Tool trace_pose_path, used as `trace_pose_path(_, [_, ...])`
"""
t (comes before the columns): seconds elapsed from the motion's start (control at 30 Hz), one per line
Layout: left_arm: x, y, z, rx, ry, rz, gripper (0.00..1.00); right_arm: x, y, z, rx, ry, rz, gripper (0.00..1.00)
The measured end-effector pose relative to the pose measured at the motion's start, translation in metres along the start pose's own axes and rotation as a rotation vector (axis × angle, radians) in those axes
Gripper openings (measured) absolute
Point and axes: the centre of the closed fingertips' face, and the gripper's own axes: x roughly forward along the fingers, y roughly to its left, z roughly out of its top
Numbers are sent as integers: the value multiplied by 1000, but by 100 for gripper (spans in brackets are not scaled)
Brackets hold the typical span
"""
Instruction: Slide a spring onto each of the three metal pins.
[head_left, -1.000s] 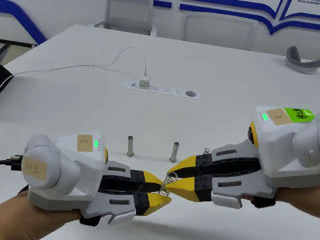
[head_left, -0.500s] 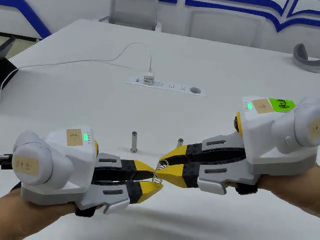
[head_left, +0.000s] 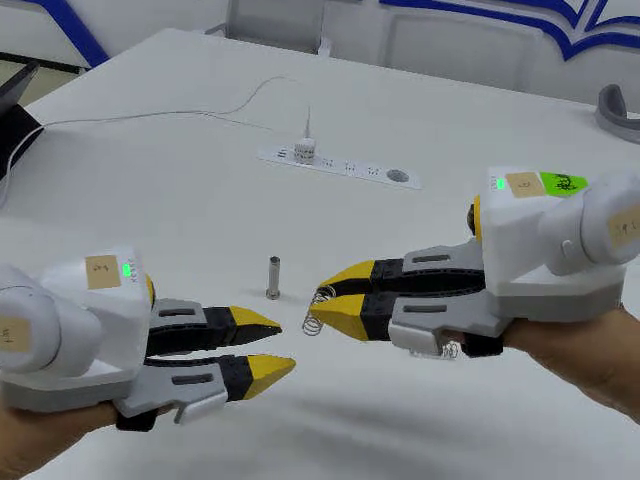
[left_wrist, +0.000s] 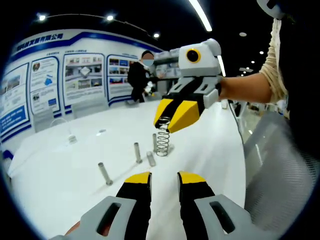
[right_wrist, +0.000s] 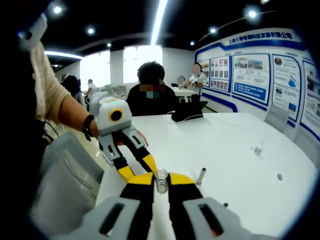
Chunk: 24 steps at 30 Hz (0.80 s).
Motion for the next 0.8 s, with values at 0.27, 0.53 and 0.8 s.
trace_pose_path(0.27, [-11,9,-3,-25,-11,48,21,14,-27,7,6,-18,-62,11])
trace_pose_path(0.53, [-16,12,-8,-26,-4,76,21,32,-53,13,10,-35,-116,11])
trace_pose_path(0.8, [-19,12,-12,-39,0,91,22,49,-69,15,3,-40,-134,11])
